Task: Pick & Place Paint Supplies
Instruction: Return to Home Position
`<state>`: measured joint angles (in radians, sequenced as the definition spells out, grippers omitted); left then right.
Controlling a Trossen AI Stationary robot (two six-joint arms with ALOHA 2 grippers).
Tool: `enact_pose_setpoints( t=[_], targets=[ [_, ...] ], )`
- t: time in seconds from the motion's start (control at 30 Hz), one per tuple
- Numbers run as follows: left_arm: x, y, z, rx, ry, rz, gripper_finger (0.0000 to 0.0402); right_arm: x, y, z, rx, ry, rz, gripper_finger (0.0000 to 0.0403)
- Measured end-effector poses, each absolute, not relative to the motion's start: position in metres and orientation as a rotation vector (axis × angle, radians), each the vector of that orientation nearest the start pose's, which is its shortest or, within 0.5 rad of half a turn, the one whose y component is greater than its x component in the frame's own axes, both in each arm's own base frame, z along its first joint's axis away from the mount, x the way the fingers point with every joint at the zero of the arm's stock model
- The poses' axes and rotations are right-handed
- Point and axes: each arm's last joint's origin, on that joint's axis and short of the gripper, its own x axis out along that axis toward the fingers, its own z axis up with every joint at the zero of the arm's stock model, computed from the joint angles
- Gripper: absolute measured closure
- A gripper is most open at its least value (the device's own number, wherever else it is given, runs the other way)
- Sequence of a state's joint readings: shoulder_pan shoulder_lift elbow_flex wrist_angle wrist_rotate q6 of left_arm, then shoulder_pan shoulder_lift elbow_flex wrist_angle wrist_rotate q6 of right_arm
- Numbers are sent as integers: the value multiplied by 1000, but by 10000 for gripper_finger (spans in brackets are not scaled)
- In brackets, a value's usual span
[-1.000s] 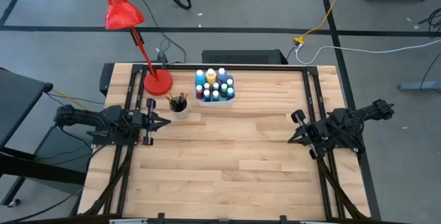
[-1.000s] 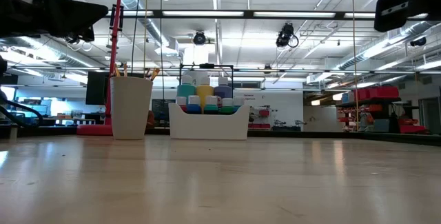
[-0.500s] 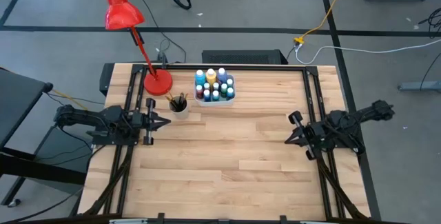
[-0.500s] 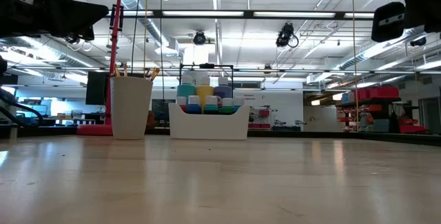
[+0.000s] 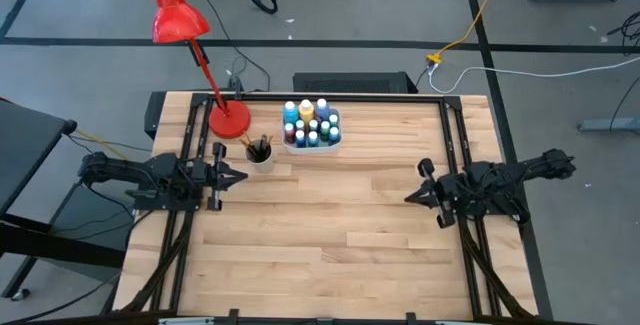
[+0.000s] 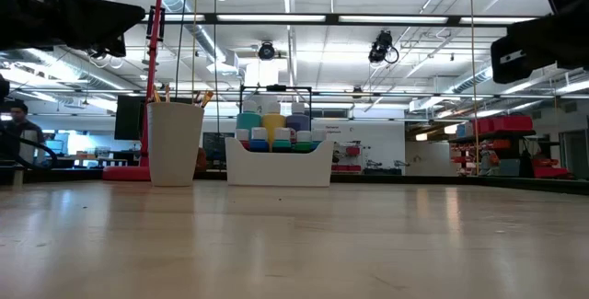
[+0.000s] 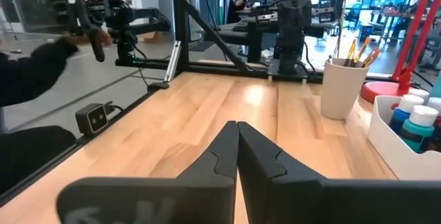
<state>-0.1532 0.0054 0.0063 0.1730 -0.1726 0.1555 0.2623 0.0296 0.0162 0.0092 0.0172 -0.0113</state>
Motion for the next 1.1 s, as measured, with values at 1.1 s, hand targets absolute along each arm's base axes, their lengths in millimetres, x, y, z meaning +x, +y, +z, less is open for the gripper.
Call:
enact_pose_setpoints(
  t=[1.1],
  targets=[
    [95,-10,182,128,-170,32,380,95,25,168,-36,-4,244,388]
  ],
)
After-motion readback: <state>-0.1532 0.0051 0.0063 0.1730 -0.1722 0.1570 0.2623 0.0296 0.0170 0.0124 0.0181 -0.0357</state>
